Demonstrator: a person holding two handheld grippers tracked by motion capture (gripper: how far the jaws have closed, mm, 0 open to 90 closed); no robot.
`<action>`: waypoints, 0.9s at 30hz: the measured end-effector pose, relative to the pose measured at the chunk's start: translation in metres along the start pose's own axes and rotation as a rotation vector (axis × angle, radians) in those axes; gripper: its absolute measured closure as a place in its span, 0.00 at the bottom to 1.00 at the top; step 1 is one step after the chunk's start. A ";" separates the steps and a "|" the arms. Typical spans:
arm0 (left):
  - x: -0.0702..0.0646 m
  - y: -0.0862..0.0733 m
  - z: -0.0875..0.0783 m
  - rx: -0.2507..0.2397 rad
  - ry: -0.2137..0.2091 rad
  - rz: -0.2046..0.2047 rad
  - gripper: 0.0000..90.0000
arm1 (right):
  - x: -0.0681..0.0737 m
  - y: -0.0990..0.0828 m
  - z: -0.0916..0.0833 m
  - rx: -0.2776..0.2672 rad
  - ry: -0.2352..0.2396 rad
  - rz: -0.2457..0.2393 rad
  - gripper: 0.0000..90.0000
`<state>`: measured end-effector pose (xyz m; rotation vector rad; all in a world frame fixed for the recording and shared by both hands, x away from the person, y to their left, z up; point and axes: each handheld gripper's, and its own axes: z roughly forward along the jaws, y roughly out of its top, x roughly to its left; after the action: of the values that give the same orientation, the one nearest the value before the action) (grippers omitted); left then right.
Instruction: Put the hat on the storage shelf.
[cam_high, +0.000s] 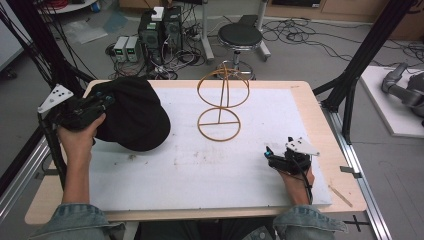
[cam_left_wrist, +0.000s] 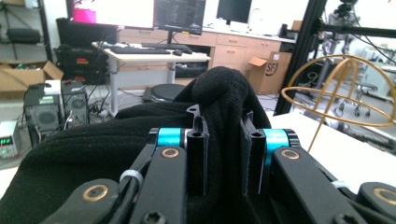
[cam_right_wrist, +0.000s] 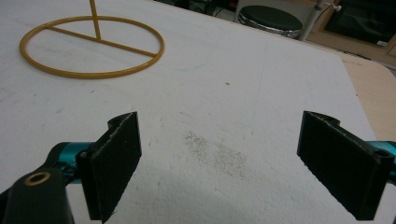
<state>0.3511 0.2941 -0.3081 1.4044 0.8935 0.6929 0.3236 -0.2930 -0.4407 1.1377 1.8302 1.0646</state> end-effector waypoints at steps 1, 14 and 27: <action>-0.001 0.003 0.000 0.000 -0.006 0.006 0.86 | 0.000 0.000 0.000 0.001 0.000 0.003 0.15; -0.016 0.048 0.000 -0.028 -0.130 0.061 0.85 | -0.001 0.000 0.000 -0.002 0.000 0.006 0.15; -0.029 0.089 0.005 -0.092 -0.247 0.050 0.85 | -0.002 0.000 0.000 0.000 0.009 0.012 0.15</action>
<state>0.3495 0.2737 -0.2166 1.3984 0.6273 0.5761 0.3240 -0.2944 -0.4405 1.1476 1.8322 1.0783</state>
